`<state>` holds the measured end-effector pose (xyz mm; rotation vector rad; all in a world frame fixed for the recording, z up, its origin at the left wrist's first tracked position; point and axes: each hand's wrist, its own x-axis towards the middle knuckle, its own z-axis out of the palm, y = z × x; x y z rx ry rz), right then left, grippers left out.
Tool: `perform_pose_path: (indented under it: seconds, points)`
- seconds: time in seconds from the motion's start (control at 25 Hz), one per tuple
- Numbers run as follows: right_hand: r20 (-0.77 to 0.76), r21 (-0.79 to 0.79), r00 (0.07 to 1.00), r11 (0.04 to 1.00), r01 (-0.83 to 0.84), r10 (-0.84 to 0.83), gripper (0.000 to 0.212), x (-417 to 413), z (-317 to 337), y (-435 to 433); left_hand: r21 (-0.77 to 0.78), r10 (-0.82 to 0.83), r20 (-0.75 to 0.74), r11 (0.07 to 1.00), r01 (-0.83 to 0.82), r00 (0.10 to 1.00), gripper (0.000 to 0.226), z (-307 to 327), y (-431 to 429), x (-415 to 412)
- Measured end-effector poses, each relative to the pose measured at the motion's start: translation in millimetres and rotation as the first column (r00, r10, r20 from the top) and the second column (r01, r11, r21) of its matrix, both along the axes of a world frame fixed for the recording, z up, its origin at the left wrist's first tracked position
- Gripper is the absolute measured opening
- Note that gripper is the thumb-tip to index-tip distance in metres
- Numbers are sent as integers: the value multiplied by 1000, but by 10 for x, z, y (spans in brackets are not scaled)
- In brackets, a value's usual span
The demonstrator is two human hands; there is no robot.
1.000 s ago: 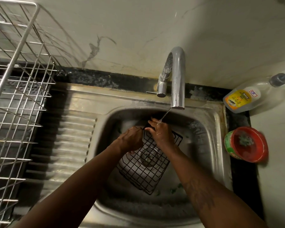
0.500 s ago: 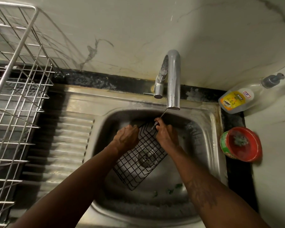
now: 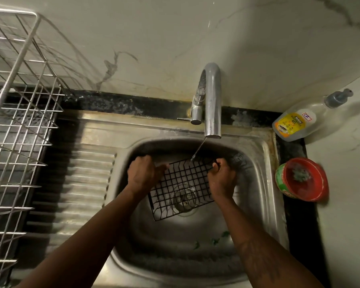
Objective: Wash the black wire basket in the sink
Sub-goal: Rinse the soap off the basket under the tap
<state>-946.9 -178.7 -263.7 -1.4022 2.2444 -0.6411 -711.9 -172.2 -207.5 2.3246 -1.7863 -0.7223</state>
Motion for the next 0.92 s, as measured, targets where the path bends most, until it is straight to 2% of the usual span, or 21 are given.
perform_pose_path:
  seconds: [0.08, 0.2, 0.36, 0.4, 0.48, 0.56, 0.68, 0.8, 0.88, 0.92]
  points:
    - [0, -103, 1000, 995, 4, -4, 10, -21, -26, 10, 181, 109, 42, 977, -114, 993, 33, 25, 180, -1]
    - [8, -159, 995, 983, -95, 98, 21, 20, -84, -13, 336, 232, -40, 919, -206, 972, 17, -123, 272, -14]
    - [54, -45, 958, 959, -279, 281, 22, 90, -144, -115, 308, 418, -219, 887, -344, 882, 22, -410, 82, 68]
    - [106, 0, 942, 947, -320, 319, 19, 119, -154, -131, 291, 436, -285, 888, -356, 854, 24, -433, 24, 58]
    - [313, 107, 884, 912, -396, 347, 10, 209, -193, -174, 239, 437, -405, 898, -369, 803, 28, -433, -86, 12]
    - [534, 210, 820, 908, -363, 205, 6, 311, -232, -246, 223, 434, -477, 901, -372, 765, 30, -405, -129, -88]
    - [671, 363, 730, 914, -178, -125, 18, 376, -336, -375, 177, 396, -457, 918, -354, 797, 40, -497, -93, -264]
    - [786, 434, 526, 896, -94, -326, 19, 382, -450, -414, 46, 397, -380, 910, -411, 836, 44, -587, -60, -341]
    - [817, 517, 397, 837, -181, -419, 20, 432, -491, -291, -55, 416, -389, 880, -472, 822, 39, -582, -45, -399]
    - [811, 550, 407, 784, -287, -420, 22, 475, -493, -169, -111, 422, -422, 854, -508, 802, 38, -584, -18, -420]
